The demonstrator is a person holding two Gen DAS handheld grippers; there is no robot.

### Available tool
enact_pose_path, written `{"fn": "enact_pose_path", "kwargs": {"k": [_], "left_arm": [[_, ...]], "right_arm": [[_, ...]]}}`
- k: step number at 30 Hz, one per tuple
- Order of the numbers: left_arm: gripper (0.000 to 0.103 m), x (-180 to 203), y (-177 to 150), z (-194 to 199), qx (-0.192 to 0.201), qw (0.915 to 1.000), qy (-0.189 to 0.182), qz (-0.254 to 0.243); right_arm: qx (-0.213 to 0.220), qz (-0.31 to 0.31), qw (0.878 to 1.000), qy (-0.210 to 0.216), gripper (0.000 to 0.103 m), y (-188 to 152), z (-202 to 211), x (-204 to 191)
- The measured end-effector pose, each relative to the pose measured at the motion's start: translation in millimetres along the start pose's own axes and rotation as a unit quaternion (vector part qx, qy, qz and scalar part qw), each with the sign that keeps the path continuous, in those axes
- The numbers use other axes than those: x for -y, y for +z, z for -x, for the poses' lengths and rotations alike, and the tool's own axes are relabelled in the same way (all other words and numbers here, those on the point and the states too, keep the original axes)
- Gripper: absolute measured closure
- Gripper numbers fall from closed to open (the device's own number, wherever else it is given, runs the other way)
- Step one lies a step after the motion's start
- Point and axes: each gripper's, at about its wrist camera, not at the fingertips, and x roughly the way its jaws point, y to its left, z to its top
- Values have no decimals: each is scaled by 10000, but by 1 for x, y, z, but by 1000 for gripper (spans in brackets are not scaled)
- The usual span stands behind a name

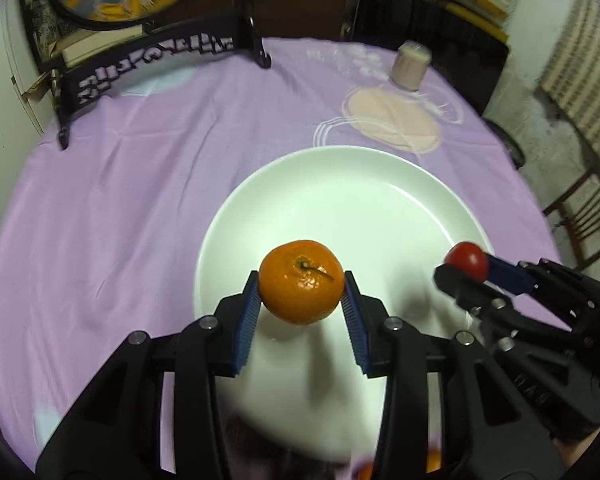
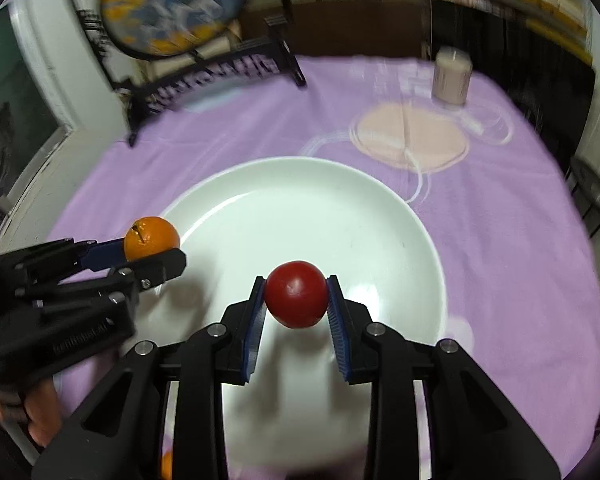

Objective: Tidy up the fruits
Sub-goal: 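Grasp a mandarin with the left tool while the right tool grasps a red tomato, then release the mandarin and tomato onto the white plate with both tools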

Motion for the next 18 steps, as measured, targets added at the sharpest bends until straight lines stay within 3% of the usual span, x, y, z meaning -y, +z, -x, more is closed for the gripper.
{"fn": "enact_pose_path", "kwargs": {"k": [2,5,7,8,10,14,18], "left_arm": [[62,2,15,-20,-86,9999,131,-1],[62,-3,29,-37,-226,9996,7,160],[58,-5,33,-40,-267,9995,-49,168],[48,-8,34,-38,-230,9995,-27,195],[34,-13,34,-25,-38,9996,-47,265],[33,-23,17,28,464,9980,-269,342],[18,-27,-38,87,981,9947,-174,244]], "right_arm": [[-161,-95,9998,-46,72,13,-23,9],[-277,-183,9994,30,71,19,-38,16],[-308,-214,9993,62,62,23,-40,19],[-249,-290,9993,5,54,23,-36,23],[-148,-335,9993,12,51,22,-23,22],[195,-222,9995,109,47,7,26,12],[722,165,9973,29,29,-52,82,-15]]}}
